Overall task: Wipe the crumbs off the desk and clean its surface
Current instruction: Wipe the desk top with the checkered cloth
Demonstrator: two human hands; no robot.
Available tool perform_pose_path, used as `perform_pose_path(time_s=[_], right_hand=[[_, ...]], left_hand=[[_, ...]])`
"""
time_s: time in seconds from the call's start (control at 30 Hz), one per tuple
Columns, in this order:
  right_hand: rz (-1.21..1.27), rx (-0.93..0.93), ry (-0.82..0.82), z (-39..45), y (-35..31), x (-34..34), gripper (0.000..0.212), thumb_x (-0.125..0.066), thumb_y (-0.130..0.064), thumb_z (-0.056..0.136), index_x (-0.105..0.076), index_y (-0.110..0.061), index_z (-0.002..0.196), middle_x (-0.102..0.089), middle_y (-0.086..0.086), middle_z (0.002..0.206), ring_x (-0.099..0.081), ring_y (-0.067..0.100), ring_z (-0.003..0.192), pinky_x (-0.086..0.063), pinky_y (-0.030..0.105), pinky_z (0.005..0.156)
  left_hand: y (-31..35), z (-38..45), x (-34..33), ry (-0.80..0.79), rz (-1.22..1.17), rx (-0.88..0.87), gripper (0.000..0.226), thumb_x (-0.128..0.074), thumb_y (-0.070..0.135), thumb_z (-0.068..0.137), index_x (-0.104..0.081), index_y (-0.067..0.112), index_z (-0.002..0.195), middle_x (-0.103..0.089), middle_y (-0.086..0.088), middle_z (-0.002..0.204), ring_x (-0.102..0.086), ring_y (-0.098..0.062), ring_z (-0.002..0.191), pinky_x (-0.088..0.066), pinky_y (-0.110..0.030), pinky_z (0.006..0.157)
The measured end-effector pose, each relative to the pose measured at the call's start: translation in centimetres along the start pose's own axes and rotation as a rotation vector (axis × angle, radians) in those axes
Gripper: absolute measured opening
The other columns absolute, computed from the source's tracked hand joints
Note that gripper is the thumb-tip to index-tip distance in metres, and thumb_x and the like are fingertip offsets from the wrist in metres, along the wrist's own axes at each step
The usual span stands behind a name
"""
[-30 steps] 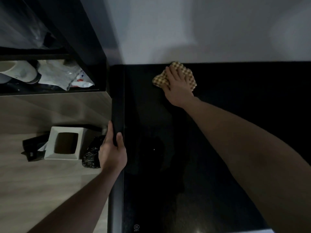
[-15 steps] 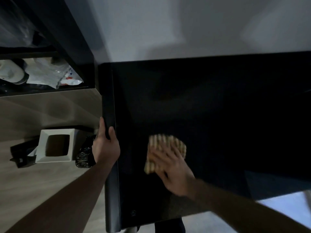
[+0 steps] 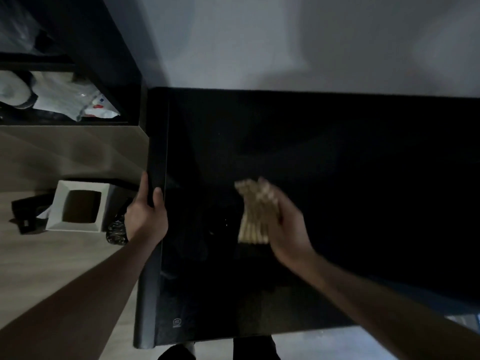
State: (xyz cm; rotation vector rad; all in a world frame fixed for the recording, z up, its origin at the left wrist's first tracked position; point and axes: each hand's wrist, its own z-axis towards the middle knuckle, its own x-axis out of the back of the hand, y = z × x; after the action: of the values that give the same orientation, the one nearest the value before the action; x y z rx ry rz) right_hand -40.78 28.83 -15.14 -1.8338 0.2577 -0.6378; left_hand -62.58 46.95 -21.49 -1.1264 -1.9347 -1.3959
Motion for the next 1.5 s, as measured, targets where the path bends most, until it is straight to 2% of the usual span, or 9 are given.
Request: perform_pose_path(time_s=[0.1, 0.27, 0.37, 0.47, 0.83, 1.0, 1.13, 1.33, 1.5], right_hand=[[-0.135, 0.159, 0.061, 9.5, -1.4, 1.3, 0.044, -0.048, -0.027, 0.109, -0.051, -0.019, 0.152, -0.063, -0.004, 0.146, -0.06, 0.008, 0.131, -0.048, 0.041, 0.115], [-0.612, 0.368, -0.107, 21.9, -0.2, -0.4, 0.054, -0.037, -0.039, 0.106, -0.053, -0.013, 0.151, -0.039, 0.008, 0.166, -0.031, 0.026, 0.157, -0.021, 0.04, 0.13], [-0.901, 0.314, -0.278, 25.0, 1.8, -2.2, 0.06, -0.035, -0.055, 0.105, -0.041, -0.028, 0.159, -0.015, 0.004, 0.175, -0.006, 0.036, 0.162, -0.006, 0.056, 0.13], [-0.965, 0.288, -0.223, 25.1, 2.9, -4.6, 0.064, -0.034, -0.063, 0.104, -0.027, -0.039, 0.163, -0.003, -0.002, 0.176, 0.008, 0.033, 0.162, 0.007, 0.058, 0.127], [-0.872, 0.565, -0.433, 4.5, 7.7, -2.7, 0.058, -0.039, -0.039, 0.105, -0.038, -0.024, 0.16, -0.03, -0.005, 0.17, -0.02, 0.022, 0.161, -0.01, 0.044, 0.131], [-0.826, 0.56, -0.518, -11.1, 11.8, 0.9, 0.058, -0.05, -0.035, 0.106, -0.034, -0.03, 0.162, -0.023, -0.014, 0.172, -0.013, 0.012, 0.162, -0.014, 0.042, 0.131], [-0.666, 0.506, -0.515, -18.8, 13.3, 3.4, 0.049, -0.058, -0.035, 0.105, -0.051, -0.03, 0.153, -0.033, -0.018, 0.167, -0.03, 0.009, 0.157, -0.033, 0.041, 0.124], [-0.224, 0.142, -0.225, -14.4, 8.6, 3.8, 0.036, -0.047, -0.035, 0.107, -0.058, -0.045, 0.14, -0.059, -0.026, 0.145, -0.057, -0.001, 0.135, -0.048, 0.026, 0.112], [-0.174, 0.126, 0.053, -1.0, 3.6, 5.3, 0.039, -0.054, -0.019, 0.108, -0.057, -0.023, 0.146, -0.067, -0.013, 0.133, -0.062, -0.004, 0.123, -0.049, 0.025, 0.107]], left_hand=[[0.0, 0.2, -0.2, 0.005, -0.012, 0.024, 0.056, -0.036, 0.049, 0.104, -0.018, 0.052, 0.157, -0.063, -0.015, 0.139, -0.06, -0.043, 0.122, -0.051, -0.053, 0.098], [-0.4, 0.3, -0.8, 0.052, -0.025, -0.022, 0.054, -0.038, 0.046, 0.106, -0.025, 0.047, 0.158, -0.065, -0.013, 0.137, -0.061, -0.04, 0.12, -0.052, -0.048, 0.095], [-0.8, 0.6, -1.0, 0.069, -0.02, -0.036, 0.053, -0.039, 0.046, 0.106, -0.027, 0.045, 0.158, -0.068, -0.015, 0.129, -0.064, -0.041, 0.114, -0.052, -0.048, 0.09], [-1.5, 0.8, -1.2, 0.076, -0.05, -0.062, 0.053, -0.039, 0.048, 0.105, -0.026, 0.047, 0.157, -0.071, -0.014, 0.124, -0.066, -0.038, 0.11, -0.055, -0.048, 0.09], [-1.1, -0.2, -1.0, 0.13, -0.016, -0.124, 0.057, -0.04, 0.046, 0.103, -0.032, 0.034, 0.158, -0.062, -0.012, 0.141, -0.057, -0.037, 0.129, -0.049, -0.049, 0.105], [-3.0, -2.9, -2.1, 0.062, 0.097, -0.337, 0.062, -0.048, 0.024, 0.102, -0.028, 0.023, 0.161, -0.019, -0.004, 0.17, -0.023, -0.03, 0.153, -0.028, -0.05, 0.123], [-4.7, -8.1, -3.6, 0.076, 0.241, -0.358, 0.065, -0.051, 0.031, 0.099, -0.031, 0.017, 0.16, -0.014, -0.007, 0.171, -0.008, -0.031, 0.158, -0.01, -0.051, 0.128], [-3.8, -11.0, -5.4, 0.104, 0.358, -0.276, 0.073, -0.033, 0.048, 0.098, -0.02, 0.018, 0.163, -0.007, -0.002, 0.173, 0.001, -0.025, 0.159, -0.002, -0.049, 0.128], [-3.5, -11.0, -5.7, 0.116, 0.41, -0.233, 0.073, -0.03, 0.052, 0.098, -0.016, 0.021, 0.163, -0.001, 0.004, 0.173, 0.008, -0.02, 0.159, -0.002, -0.049, 0.129]])
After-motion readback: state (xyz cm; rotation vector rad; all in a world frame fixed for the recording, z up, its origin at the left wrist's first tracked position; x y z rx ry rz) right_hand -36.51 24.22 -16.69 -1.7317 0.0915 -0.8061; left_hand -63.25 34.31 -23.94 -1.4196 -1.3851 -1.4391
